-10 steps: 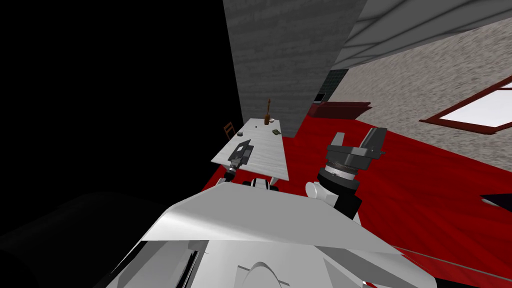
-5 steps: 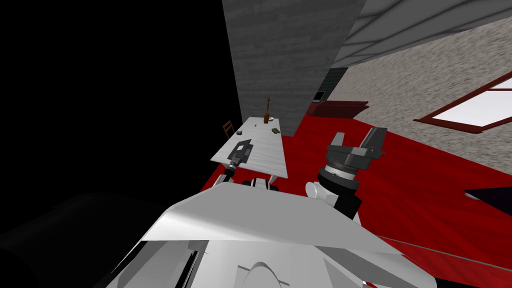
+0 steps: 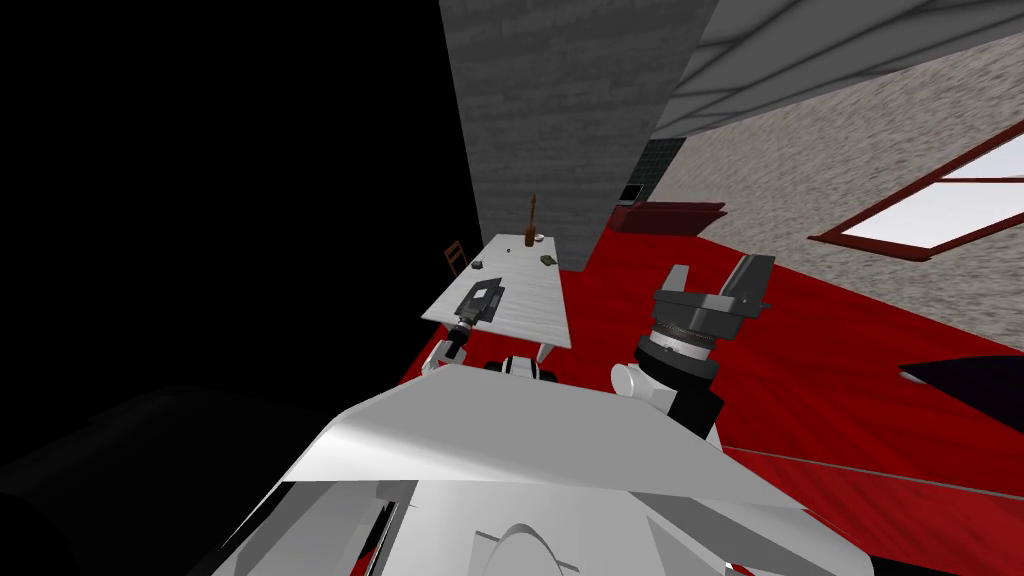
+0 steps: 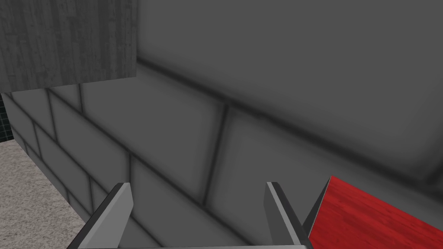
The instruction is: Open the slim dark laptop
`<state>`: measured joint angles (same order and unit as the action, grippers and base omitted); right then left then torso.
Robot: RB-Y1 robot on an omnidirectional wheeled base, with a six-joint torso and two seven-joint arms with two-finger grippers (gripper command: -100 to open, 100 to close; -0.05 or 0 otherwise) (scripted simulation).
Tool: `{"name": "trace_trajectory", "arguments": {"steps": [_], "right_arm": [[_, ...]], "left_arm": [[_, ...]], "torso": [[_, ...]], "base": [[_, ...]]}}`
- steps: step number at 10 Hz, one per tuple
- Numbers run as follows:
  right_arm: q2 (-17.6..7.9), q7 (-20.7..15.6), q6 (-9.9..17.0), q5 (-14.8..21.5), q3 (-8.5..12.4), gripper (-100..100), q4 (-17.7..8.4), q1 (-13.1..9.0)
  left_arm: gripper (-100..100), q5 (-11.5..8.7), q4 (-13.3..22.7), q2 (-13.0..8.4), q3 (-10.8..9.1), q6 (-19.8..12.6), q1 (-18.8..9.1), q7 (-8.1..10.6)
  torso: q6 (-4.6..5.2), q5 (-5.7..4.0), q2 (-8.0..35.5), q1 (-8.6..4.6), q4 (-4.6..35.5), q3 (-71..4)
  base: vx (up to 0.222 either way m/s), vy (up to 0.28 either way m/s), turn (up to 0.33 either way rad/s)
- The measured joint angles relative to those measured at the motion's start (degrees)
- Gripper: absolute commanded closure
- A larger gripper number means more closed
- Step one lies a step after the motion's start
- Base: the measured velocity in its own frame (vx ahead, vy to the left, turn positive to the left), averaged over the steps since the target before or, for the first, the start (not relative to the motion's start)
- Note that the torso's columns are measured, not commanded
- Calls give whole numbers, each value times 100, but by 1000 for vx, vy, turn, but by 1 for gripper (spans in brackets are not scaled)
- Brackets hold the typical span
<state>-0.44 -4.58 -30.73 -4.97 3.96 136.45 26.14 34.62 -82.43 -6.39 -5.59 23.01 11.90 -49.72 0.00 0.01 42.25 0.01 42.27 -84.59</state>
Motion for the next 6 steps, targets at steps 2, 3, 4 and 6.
{"name": "trace_trajectory", "arguments": {"steps": [2,3,4,6], "right_arm": [[0,0,0,0,0,0,0,0],[0,0,0,0,0,0,0,0],[0,0,0,0,0,0,0,1],[0,0,0,0,0,0,0,1]], "left_arm": [[-100,17,-118,-133,31,-297,-159,171],[0,19,-123,-136,34,-332,-170,186],[0,19,-122,-136,33,-329,-169,185],[0,19,-122,-136,33,-329,-168,185]], "torso": [[0,-1,7,-4,3,5],[-2,0,-4,1,-1,-1],[-1,1,-10,3,-3,-5],[-1,0,-1,0,0,0]], "base": [[-48,-14,-26],[-6,-2,1],[0,0,0],[0,0,0]]}}
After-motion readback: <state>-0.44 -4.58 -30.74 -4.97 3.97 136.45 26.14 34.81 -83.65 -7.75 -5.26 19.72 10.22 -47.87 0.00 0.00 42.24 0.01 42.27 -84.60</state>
